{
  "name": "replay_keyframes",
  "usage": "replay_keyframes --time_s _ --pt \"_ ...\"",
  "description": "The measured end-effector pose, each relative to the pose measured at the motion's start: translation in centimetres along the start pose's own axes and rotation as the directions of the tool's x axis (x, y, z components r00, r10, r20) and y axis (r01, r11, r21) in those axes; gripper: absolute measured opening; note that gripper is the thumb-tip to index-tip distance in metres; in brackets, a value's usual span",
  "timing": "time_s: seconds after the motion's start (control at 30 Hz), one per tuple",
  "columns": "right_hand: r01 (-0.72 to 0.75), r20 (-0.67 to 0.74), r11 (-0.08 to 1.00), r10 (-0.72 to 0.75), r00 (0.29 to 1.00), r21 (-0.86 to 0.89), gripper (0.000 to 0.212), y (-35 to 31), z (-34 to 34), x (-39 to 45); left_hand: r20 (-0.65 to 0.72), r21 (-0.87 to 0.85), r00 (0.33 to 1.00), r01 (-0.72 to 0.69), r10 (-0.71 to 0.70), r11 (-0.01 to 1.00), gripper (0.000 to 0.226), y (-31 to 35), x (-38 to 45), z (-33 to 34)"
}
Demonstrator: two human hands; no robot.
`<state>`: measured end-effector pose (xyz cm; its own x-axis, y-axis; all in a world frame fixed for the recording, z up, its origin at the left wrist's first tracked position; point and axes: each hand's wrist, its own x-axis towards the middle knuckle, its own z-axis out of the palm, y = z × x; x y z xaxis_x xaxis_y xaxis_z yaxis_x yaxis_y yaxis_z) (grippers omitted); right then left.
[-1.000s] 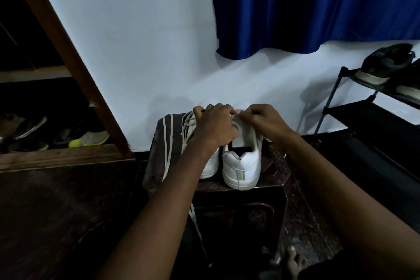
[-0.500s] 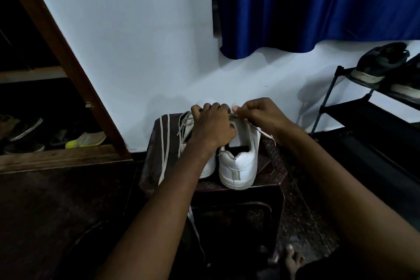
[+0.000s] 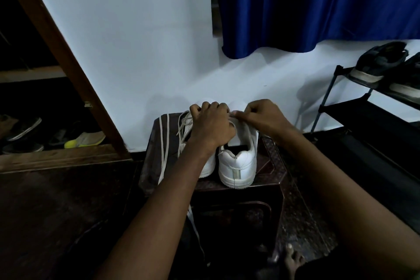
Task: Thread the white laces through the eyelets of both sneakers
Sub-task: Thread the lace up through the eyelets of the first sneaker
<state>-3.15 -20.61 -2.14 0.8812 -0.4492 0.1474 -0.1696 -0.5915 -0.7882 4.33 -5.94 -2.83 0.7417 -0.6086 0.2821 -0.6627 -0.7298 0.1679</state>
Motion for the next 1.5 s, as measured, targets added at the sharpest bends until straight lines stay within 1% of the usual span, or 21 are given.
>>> replay_keyframes --time_s 0.1,0.13,0.2,0.27,0.33,0.37,0.47,0.53,0.57,0.67,0.83,0.9,0.97,1.07,1.13,1.2,1.27,1.33,1.4,1.43,1.5 --pt "0.099 -0.007 0.988 -0.1 0.995 -0.118 0.049 -0.1 -0.2 0.0 -0.014 0.007 1.0 0.013 -0.013 1.0 0.04 0.0 -0.1 -0.1" --pt "0.129 -0.013 0.991 -0.13 0.991 -0.025 0.045 -0.4 -0.3 -0.1 -0.017 0.012 1.0 0.018 -0.017 1.0 0.04 0.0 -0.1 -0.2" --pt "0.119 -0.026 0.907 -0.119 0.993 0.403 0.038 -1.0 -0.5 -0.2 -0.014 0.021 1.0 0.022 -0.022 1.0 0.042 0.1 -0.1 -0.3" --pt "-0.008 0.043 0.563 -0.049 0.998 0.827 0.031 -1.5 -1.2 0.1 -0.015 0.028 1.0 0.025 -0.025 0.999 0.042 0.1 -0.1 -0.3" --pt "-0.16 0.165 0.264 0.002 0.986 0.951 0.035 -1.7 -1.8 0.1 -0.017 0.034 0.999 0.029 -0.029 0.999 0.042 0.1 -0.1 -0.2" --pt "-0.209 0.203 0.27 0.052 0.978 0.94 0.038 -1.7 -1.9 0.1 -0.017 0.036 0.999 0.029 -0.029 0.999 0.042 0.1 -0.1 -0.1" --pt "-0.176 0.078 0.716 0.168 0.983 0.676 0.046 -1.1 -1.7 -0.3 -0.015 0.042 1.0 0.023 -0.022 0.999 0.042 0.1 -0.1 -0.1" --pt "-0.05 -0.023 0.933 0.062 0.998 0.356 0.044 -0.7 -1.3 -0.4 -0.013 0.03 1.0 0.022 -0.022 0.999 0.042 0.1 0.0 -0.1" --pt "0.012 -0.031 0.985 -0.007 1.0 0.173 0.039 -0.6 -1.0 -0.2 -0.015 0.02 1.0 0.023 -0.023 1.0 0.042 0.1 0.0 0.0" --pt "0.1 0.027 0.971 -0.096 0.995 -0.216 0.021 -0.8 0.1 -0.3 -0.034 0.004 0.999 0.024 -0.024 1.0 0.039 0.0 0.0 0.1" --pt "0.095 -0.041 0.939 -0.115 0.993 -0.33 0.01 -0.9 0.6 -0.2 -0.037 -0.009 0.999 0.021 -0.021 1.0 0.041 -0.1 -0.1 0.0" --pt "0.102 0.061 0.983 -0.094 0.994 -0.15 0.01 -0.8 0.5 0.1 -0.038 0.0 0.999 0.021 -0.021 1.0 0.041 -0.1 -0.1 0.0" --pt "-0.011 0.146 0.954 -0.034 0.989 0.299 0.022 -1.0 0.5 -0.1 -0.031 0.004 0.999 0.024 -0.024 1.0 0.041 -0.1 -0.1 0.1" --pt "-0.215 0.231 0.517 0.034 0.972 0.828 0.026 -1.2 -0.2 -0.2 -0.02 0.008 0.999 0.025 -0.025 1.0 0.042 -0.1 0.0 0.0" --pt "-0.219 0.222 0.291 0.024 0.975 0.931 0.027 -0.9 -0.8 0.3 -0.02 0.014 1.0 0.023 -0.023 1.0 0.042 -0.1 0.0 0.0" --pt "-0.2 0.181 0.221 0.103 0.978 0.955 0.025 -0.7 -0.9 0.8 -0.023 0.016 0.999 0.023 -0.022 1.0 0.042 0.0 0.0 0.0" --pt "-0.199 0.133 0.301 0.224 0.965 0.933 0.017 -0.3 -0.5 1.0 -0.021 0.014 0.999 0.025 -0.025 1.0 0.041 -0.1 0.0 0.1" --pt "-0.182 0.023 0.587 0.269 0.963 0.789 0.013 -0.3 -0.7 0.7 -0.021 0.011 0.999 0.028 -0.028 1.0 0.041 -0.1 0.0 0.1" --pt "-0.052 -0.104 0.897 0.108 0.989 0.439 0.022 -0.6 -1.3 0.1 -0.021 0.009 0.999 0.027 -0.026 1.0 0.041 -0.1 0.0 0.1" --pt "0.052 -0.125 0.981 -0.029 0.992 0.186 0.029 -0.6 -1.4 -0.2 -0.018 0.007 1.0 0.025 -0.025 1.0 0.041 -0.1 0.0 0.1" --pt "0.169 -0.103 0.96 -0.196 0.975 -0.225 0.031 -0.6 -1.3 -0.6 -0.017 0.004 1.0 0.024 -0.024 1.0 0.04 -0.1 0.0 0.1"
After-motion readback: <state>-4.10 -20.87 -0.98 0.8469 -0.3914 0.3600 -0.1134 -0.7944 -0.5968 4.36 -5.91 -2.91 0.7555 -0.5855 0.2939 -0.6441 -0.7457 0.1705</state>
